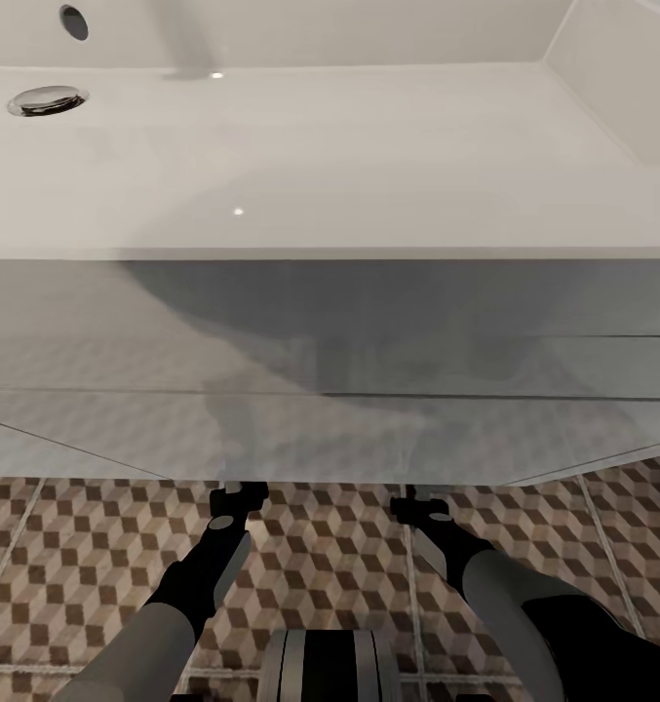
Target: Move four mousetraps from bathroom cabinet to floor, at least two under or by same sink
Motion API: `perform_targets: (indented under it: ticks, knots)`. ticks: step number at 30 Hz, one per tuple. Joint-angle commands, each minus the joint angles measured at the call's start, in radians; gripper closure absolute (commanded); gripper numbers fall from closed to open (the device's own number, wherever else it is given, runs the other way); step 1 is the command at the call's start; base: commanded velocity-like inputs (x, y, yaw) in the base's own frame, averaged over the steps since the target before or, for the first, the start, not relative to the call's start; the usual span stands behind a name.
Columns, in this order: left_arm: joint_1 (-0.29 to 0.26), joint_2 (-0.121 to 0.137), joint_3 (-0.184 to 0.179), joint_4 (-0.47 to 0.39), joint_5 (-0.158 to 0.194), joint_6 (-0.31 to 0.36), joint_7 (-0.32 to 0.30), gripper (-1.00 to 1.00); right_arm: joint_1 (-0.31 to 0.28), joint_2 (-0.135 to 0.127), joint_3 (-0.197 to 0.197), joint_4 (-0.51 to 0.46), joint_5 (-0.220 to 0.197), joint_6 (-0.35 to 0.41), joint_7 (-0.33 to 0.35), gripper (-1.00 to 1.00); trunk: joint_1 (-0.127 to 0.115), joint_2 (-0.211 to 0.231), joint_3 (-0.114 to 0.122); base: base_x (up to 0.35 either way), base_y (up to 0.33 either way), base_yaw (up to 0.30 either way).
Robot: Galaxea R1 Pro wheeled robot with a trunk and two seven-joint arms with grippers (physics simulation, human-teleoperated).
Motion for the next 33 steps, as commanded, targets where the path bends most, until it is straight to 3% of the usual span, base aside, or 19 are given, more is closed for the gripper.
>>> perform_targets:
  ticks: [1, 25, 33]
  knots:
    - [0.0, 0.001, -0.006, -0.002, 0.007, 0.005, 0.008, 1.0, -0.001, 0.0, 0.009, 0.001, -0.009, -0.004, -0.004, -1.0, 0.0, 0.0, -0.001, 0.0, 0.0, 0.0]
    - [0.0, 0.001, -0.006, 0.0, 0.009, 0.009, 0.01, 1.0, -0.001, 0.0, 0.009, 0.001, -0.009, -0.004, -0.004, -1.0, 0.0, 0.0, -0.001, 0.0, 0.0, 0.0]
    - [0.0, 0.001, -0.006, 0.002, 0.01, 0.045, 0.01, 1.0, -0.001, -0.001, 0.009, 0.001, -0.009, -0.005, -0.004, -1.0, 0.0, 0.0, -0.001, 0.0, 0.0, 0.0]
